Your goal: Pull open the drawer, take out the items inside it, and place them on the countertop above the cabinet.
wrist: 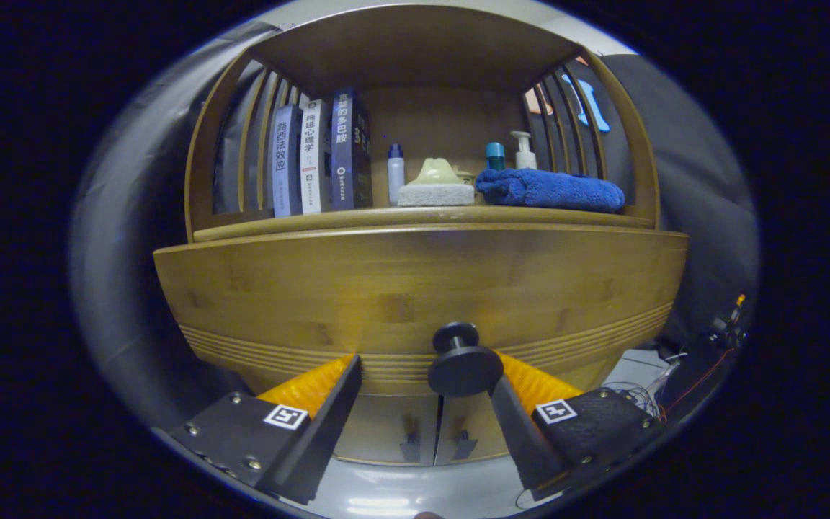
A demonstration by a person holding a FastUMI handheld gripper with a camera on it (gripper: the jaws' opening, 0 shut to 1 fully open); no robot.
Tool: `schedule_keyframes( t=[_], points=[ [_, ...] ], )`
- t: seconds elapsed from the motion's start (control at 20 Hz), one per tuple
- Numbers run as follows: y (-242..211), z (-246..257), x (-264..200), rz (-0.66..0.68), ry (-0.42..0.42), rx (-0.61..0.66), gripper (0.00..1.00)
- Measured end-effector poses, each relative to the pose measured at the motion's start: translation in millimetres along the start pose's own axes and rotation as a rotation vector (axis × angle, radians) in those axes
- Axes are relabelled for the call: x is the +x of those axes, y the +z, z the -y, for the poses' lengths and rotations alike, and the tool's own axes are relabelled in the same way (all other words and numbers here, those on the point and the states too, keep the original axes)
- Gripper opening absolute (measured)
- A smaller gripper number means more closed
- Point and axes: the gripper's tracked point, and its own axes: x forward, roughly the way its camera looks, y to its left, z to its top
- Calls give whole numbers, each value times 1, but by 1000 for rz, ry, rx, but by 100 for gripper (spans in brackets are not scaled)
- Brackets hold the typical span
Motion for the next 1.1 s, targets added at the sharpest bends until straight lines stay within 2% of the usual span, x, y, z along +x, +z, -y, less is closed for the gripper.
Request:
schedule_keyframes(
  t=[0.3, 0.7, 0.8, 0.9, 1.1],
  points=[
    [4, -2, 25, 21, -7, 7, 99],
    [4, -1, 29, -16, -13, 3, 99],
    [-3, 11, 24, -57, -60, 8, 99],
    [2, 10, 20, -78, -37, 41, 98],
    [-13, 17, -13, -124, -32, -1, 99]
  ],
)
